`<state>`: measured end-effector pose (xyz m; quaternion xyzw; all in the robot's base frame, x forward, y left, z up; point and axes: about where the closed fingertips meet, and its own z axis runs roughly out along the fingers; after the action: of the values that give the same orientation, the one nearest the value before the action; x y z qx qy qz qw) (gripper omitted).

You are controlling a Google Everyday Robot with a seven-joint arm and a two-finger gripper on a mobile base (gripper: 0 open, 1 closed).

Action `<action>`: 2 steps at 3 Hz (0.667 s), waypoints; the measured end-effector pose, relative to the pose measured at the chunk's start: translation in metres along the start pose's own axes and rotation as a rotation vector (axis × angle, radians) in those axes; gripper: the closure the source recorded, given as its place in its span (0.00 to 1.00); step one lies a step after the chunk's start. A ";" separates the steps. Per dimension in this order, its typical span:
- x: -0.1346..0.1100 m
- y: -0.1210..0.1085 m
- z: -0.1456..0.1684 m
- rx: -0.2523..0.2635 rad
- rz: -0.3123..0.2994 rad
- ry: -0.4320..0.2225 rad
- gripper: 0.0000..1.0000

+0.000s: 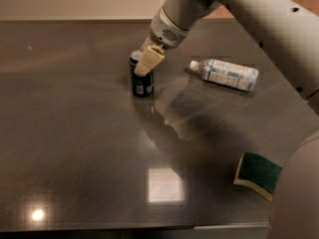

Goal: Move pepsi can near sponge

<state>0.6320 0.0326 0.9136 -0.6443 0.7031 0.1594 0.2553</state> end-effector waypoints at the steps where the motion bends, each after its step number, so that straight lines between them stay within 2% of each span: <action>1: -0.004 0.009 -0.008 0.000 -0.017 -0.012 0.80; 2: -0.002 0.018 -0.024 0.032 -0.028 -0.018 1.00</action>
Offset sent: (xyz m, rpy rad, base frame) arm -0.0347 -0.0263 0.0372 0.0144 -0.0910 -0.0141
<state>0.6110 0.0230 0.9326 -0.6484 0.6943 0.1503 0.2738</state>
